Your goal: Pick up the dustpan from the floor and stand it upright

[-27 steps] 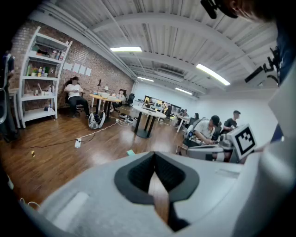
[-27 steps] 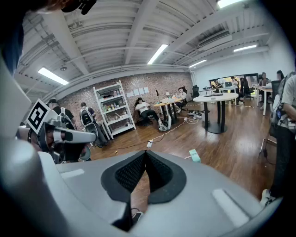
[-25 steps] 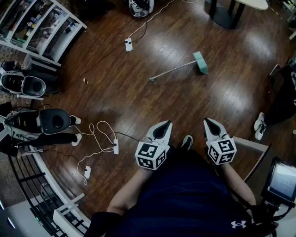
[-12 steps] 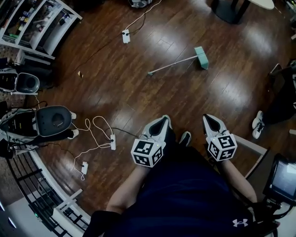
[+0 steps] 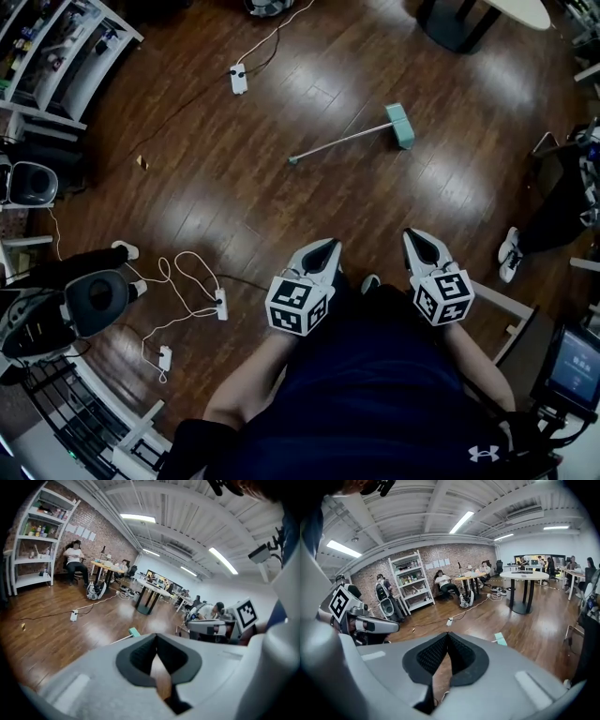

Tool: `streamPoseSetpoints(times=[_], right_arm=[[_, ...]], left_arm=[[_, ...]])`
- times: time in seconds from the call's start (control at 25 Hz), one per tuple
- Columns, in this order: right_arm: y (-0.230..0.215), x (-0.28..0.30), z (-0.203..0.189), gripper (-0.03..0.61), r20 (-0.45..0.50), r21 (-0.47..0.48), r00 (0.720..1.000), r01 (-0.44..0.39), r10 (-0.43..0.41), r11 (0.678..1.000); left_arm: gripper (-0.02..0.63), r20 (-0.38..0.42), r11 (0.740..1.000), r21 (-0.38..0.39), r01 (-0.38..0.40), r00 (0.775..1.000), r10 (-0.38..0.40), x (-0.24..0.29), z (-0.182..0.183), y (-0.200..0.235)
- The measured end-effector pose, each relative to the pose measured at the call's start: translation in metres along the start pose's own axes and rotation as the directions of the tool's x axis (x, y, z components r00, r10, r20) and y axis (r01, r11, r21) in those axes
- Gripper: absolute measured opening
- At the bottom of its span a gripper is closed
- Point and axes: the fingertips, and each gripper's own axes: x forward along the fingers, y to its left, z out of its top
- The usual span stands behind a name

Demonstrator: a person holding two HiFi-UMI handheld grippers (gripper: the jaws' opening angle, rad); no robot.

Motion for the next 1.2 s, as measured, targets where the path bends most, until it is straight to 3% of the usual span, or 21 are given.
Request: streamPoseSetpoints(times=[0.16, 0.44, 0.68, 0.88, 1.08, 1.2], right_arm=[[0.002, 0.009, 0.015, 0.011, 0.006, 0.009, 1.000, 0.021, -0.021, 1.000], [-0.026, 0.045, 0.041, 0.011, -0.042, 0.041, 0.999, 0.029, -0.027, 0.999], [-0.062, 0.086, 0.064, 0.011, -0.034, 0.075, 0.998, -0.056, 0.058, 0.996], [-0.076, 0.105, 0.085, 0.011, -0.024, 0.071, 0.991, -0.126, 0.128, 0.989], [-0.065, 0.111, 0.093, 0.011, -0.006, 0.068, 0.979, -0.202, 0.203, 0.977], [-0.093, 0.127, 0.101, 0.011, -0.013, 0.069, 0.966, -0.258, 0.260, 0.964]], left_arm=[[0.005, -0.003, 0.999, 0.011, 0.034, 0.999, -0.034, 0.010, 0.018, 0.013], [0.005, -0.025, 0.999, -0.022, 0.027, 0.999, -0.028, 0.044, 0.058, 0.038], [0.005, 0.007, 0.999, 0.043, 0.008, 1.000, -0.008, 0.083, 0.093, 0.023], [0.005, 0.031, 0.998, 0.012, -0.055, 0.998, 0.054, 0.102, 0.114, 0.018], [0.005, 0.035, 0.996, 0.053, -0.074, 0.997, 0.072, 0.100, 0.118, 0.002], [0.005, 0.024, 0.994, 0.019, -0.111, 0.994, 0.110, 0.134, 0.117, -0.002]])
